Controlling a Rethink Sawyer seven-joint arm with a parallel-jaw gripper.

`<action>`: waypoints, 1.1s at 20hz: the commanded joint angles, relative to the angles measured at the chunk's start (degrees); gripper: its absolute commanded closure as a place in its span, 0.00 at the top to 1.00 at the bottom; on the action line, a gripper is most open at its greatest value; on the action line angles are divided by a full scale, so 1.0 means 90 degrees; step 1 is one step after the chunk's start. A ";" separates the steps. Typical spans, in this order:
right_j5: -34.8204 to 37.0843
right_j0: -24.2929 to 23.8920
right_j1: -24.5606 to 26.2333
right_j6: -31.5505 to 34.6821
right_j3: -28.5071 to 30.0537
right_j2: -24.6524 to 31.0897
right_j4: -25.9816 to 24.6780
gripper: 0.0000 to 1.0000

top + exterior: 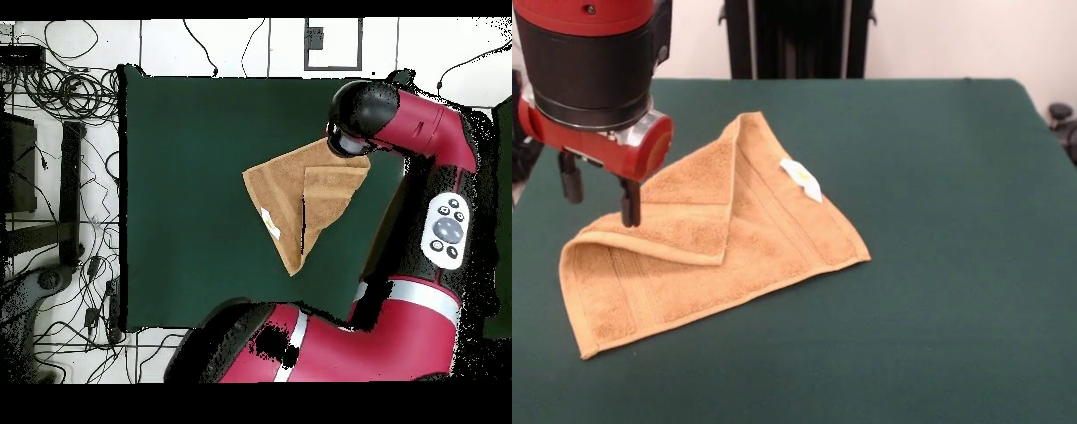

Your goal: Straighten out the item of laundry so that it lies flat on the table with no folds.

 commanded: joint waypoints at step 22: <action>-0.1085 0.0249 0.0024 0.0475 0.2228 0.1051 0.0073 1.00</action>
